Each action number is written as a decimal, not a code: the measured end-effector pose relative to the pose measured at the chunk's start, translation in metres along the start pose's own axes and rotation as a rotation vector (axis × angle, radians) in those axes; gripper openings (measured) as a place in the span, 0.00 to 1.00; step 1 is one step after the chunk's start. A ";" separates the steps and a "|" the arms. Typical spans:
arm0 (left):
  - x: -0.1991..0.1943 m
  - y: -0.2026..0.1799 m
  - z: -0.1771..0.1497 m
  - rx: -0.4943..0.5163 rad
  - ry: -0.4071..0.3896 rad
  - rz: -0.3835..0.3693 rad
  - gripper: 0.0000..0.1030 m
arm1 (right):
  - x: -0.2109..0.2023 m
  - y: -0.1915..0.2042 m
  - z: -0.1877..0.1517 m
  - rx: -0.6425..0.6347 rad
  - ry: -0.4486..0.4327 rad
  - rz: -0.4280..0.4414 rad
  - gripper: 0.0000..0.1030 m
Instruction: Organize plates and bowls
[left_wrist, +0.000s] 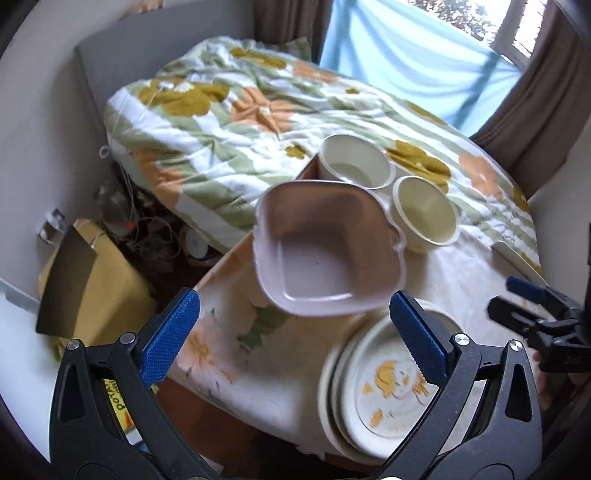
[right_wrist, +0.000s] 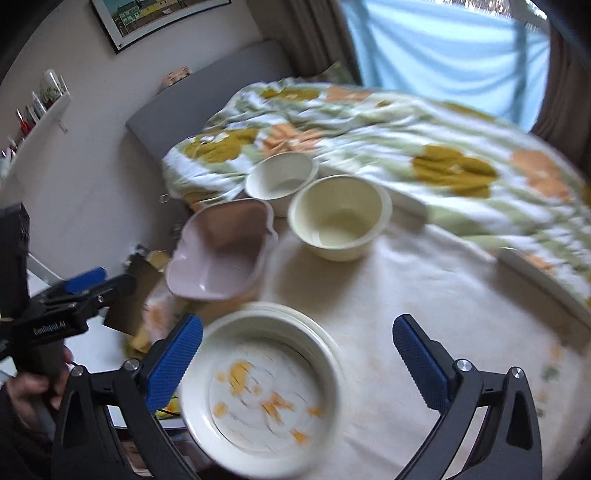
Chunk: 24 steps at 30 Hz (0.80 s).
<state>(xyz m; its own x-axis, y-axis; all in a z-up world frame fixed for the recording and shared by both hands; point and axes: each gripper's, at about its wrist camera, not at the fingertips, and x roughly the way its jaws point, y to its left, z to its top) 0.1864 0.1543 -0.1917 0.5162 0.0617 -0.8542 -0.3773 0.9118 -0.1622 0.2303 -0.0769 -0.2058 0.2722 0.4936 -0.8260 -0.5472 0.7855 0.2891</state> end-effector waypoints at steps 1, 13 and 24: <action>0.009 0.004 0.003 -0.010 0.016 -0.011 0.97 | 0.011 0.002 0.004 0.002 0.023 0.000 0.99; 0.120 0.023 0.023 -0.019 0.216 -0.051 0.54 | 0.119 0.021 0.040 0.024 0.147 0.024 0.62; 0.145 0.026 0.031 -0.010 0.270 -0.091 0.19 | 0.148 0.023 0.044 0.019 0.197 0.034 0.15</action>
<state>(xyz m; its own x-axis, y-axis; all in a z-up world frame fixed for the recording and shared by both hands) 0.2748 0.1992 -0.3042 0.3252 -0.1315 -0.9364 -0.3474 0.9044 -0.2477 0.2925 0.0306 -0.2999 0.0927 0.4388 -0.8938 -0.5380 0.7774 0.3259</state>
